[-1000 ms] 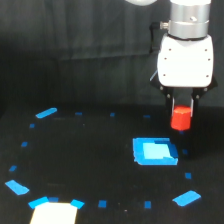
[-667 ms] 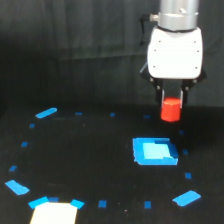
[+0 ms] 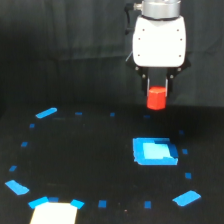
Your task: Pick up the red object from the table
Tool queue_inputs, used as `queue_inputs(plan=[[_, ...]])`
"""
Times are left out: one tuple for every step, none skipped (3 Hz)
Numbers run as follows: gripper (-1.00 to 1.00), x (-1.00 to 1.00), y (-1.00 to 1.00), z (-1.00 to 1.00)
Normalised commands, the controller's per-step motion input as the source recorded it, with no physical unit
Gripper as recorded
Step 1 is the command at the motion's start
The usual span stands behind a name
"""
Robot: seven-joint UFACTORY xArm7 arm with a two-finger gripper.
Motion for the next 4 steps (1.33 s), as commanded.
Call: queue_inputs(plan=[[-1.00,1.00,-0.30,0.02],[-0.93,0.77,-0.37,-0.54],[-1.00,0.76,0.14,1.00],[-1.00,0.84,0.04,0.75]])
